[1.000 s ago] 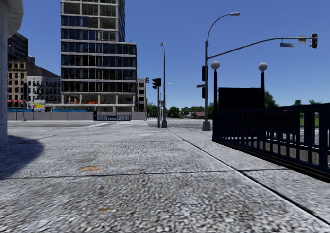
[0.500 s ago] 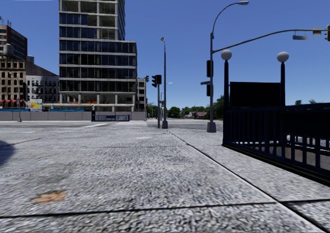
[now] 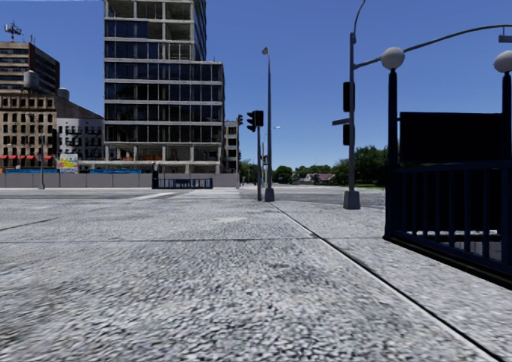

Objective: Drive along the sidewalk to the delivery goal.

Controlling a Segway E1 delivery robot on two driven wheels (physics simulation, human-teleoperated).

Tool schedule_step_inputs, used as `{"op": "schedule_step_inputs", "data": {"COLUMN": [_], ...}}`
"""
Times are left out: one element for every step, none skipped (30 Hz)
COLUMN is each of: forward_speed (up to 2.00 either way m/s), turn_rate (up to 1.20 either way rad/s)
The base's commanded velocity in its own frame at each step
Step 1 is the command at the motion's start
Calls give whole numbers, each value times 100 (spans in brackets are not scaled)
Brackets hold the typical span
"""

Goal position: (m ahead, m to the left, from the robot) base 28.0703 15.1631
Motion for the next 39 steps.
{"op": "schedule_step_inputs", "data": {"forward_speed": [200, 200, 200, 200, 200, 200, 200, 200, 200, 200, 200, 200, 200, 200, 200, 200, 200, 200, 200, 200, 200, 200, 200, 200, 200, 200, 200, 200, 200, 200, 200, 200, 200, 200, 200, 200, 200, 200, 200], "turn_rate": [24, 24, 24, 24, 26, 27, 27, 27, 27, 28, 28, 29, 31, 32, 32, 33, 33, 33, 33, 33, 33, 33, 33, 33, 33, 33, 31, 0, 0, 0, 0, 0, 0, 0, 0, 0, 0, 0, 0]}}
